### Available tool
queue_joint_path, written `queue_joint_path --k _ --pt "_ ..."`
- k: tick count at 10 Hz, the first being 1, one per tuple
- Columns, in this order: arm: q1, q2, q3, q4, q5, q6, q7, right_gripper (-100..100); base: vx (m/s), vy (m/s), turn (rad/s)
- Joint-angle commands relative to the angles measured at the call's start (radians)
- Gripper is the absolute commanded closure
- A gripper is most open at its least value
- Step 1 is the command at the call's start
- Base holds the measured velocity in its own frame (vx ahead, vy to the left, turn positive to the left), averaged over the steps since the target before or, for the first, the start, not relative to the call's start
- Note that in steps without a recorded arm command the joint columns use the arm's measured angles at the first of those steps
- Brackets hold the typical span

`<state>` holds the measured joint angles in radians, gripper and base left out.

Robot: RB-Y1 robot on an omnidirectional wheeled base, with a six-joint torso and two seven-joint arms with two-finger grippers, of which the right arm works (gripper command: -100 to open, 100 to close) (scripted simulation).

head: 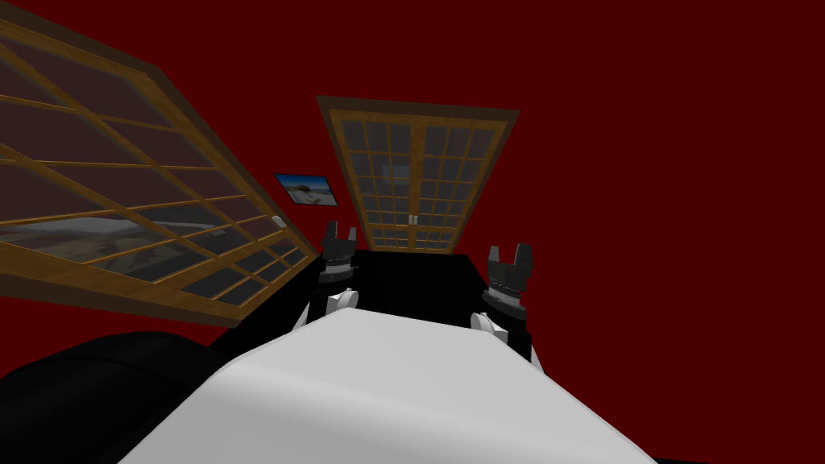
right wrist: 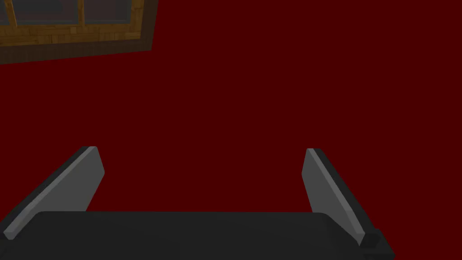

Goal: Pull the door open

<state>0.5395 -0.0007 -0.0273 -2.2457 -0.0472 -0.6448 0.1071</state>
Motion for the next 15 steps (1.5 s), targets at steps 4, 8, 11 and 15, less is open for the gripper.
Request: queue_joint_path --k 4,8,11,15 --pt "-0.032 -0.029 -0.017 0.092 0.04 -0.012 0.065 -100 0.108 0.043 -0.016" --pt "-0.058 -0.048 -0.031 0.166 0.073 -0.023 0.118 -100 0.122 0.057 -0.011" --pt "-0.084 -0.063 -0.045 0.241 0.107 -0.034 0.172 -100 0.141 0.069 -0.013" --pt "-0.114 -0.076 -0.06 0.326 0.146 -0.046 0.234 -100 0.113 0.069 -0.011"
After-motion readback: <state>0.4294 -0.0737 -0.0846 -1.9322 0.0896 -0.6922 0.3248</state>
